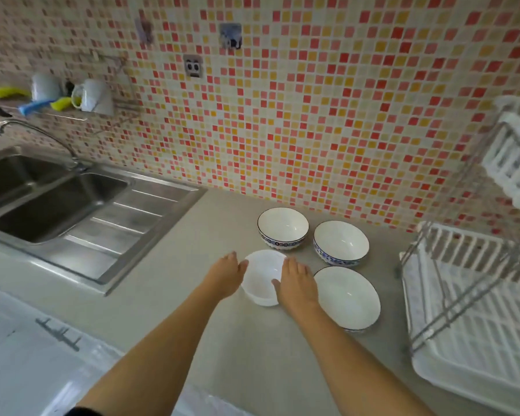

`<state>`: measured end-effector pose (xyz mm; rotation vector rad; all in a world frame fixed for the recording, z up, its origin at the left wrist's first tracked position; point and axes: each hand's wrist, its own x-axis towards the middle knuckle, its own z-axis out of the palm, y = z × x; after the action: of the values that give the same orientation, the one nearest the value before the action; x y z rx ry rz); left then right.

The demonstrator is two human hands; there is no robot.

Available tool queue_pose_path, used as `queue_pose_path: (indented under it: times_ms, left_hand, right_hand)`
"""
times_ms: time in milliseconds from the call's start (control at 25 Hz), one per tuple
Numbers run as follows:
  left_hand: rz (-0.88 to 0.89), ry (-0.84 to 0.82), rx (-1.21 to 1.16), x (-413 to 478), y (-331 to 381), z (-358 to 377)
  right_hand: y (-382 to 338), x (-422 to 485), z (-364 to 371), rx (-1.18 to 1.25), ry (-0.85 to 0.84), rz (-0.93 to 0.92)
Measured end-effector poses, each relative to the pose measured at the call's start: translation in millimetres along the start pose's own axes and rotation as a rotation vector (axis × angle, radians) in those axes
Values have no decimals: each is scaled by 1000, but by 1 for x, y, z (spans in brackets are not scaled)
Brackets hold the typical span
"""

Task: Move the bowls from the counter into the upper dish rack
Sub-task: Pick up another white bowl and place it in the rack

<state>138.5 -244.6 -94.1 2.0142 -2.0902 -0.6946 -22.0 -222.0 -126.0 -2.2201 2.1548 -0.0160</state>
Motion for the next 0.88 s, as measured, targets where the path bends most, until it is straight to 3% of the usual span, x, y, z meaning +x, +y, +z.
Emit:
queue_pose_path:
  times_ms: [240, 560, 880]
  left_hand:
    - [-196, -6, -142, 21, -7, 52]
    - [-154, 31, -303, 17, -5, 35]
    - [64, 317, -388, -13, 56, -60]
  right_hand:
    - [6, 38, 24, -29, -68, 131]
    - [2, 40, 16, 15, -92, 174]
    - [14, 32, -113, 93, 211, 126]
